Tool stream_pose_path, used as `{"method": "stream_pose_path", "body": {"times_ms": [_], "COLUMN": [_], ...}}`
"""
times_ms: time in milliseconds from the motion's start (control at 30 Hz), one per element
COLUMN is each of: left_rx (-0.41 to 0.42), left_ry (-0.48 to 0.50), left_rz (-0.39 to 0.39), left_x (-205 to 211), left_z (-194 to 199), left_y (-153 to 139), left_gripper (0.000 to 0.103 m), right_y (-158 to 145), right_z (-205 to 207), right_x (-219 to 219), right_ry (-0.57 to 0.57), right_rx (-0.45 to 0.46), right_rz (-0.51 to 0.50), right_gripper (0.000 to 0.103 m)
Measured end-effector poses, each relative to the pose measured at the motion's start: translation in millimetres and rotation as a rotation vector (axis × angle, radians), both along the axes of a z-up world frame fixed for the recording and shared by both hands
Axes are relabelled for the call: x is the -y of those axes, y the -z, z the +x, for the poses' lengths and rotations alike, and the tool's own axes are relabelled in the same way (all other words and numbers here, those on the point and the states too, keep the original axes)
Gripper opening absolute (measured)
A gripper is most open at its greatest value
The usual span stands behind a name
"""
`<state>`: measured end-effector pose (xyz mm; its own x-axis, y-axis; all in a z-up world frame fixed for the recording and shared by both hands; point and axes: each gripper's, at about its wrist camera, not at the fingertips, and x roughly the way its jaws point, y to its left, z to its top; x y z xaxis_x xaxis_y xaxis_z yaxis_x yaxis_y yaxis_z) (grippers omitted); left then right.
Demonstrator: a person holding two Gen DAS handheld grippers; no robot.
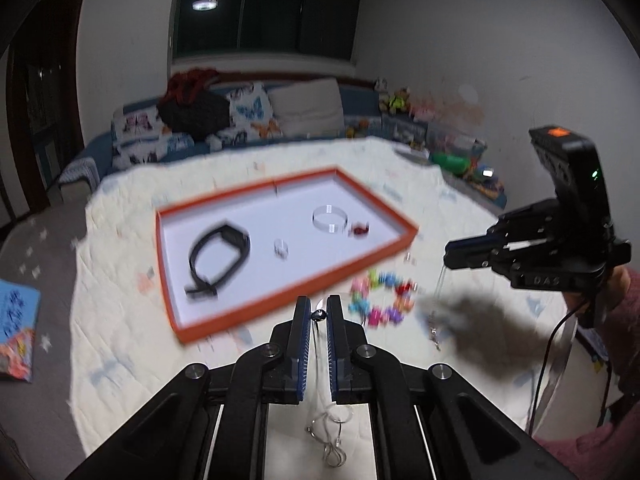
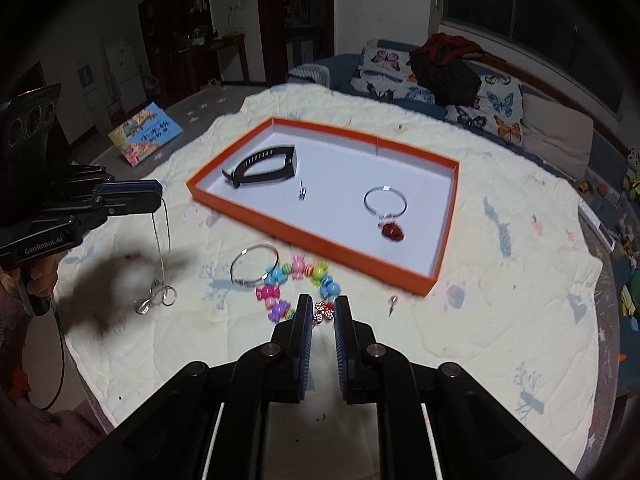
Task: Organize jewelry
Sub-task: 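Lift the chain necklace and charm into the tray while both tools open to release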
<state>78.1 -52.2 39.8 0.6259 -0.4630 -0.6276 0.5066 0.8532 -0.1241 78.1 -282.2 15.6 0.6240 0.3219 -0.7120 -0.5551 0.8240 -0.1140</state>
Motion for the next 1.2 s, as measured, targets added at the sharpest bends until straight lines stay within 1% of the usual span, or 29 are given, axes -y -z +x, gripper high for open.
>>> {"method": "stream_pose_path", "body": {"times_ms": [133,333,567,733,933,1200], "left_rx": [0.077,0.170,0.239,0.273,0.294,0.311], "left_ry": [0.000,0.015,0.010,0.009,0.006,0.001], "left_rz": [-0.012,-0.012,-0.014,-0.013,0.011,0.027], "left_x": [0,6,10,12,15,14], "left_z": [2,10,29,46,64,69], "left_y": [-33,-77,-123,-151,-170,-181], "left_gripper": [0.007,0.007,0.007,0.007,0.007,0.007], "right_y": [-19,-44,-66,-72,-71,-66], "right_z": [2,8,22,32,45,55], "right_x": [4,6,8,7,8,11], "right_ry": [0.007,0.022,0.029,0.038,0.050,0.063], "right_rx": [0.047,0.116,0.160,0.176,0.169,0.149], "right_rz": [0.027,0.052,0.085,0.087,0.090,0.087], "right_gripper": [0.013,0.013,0.013,0.013,0.013,0.013]}}
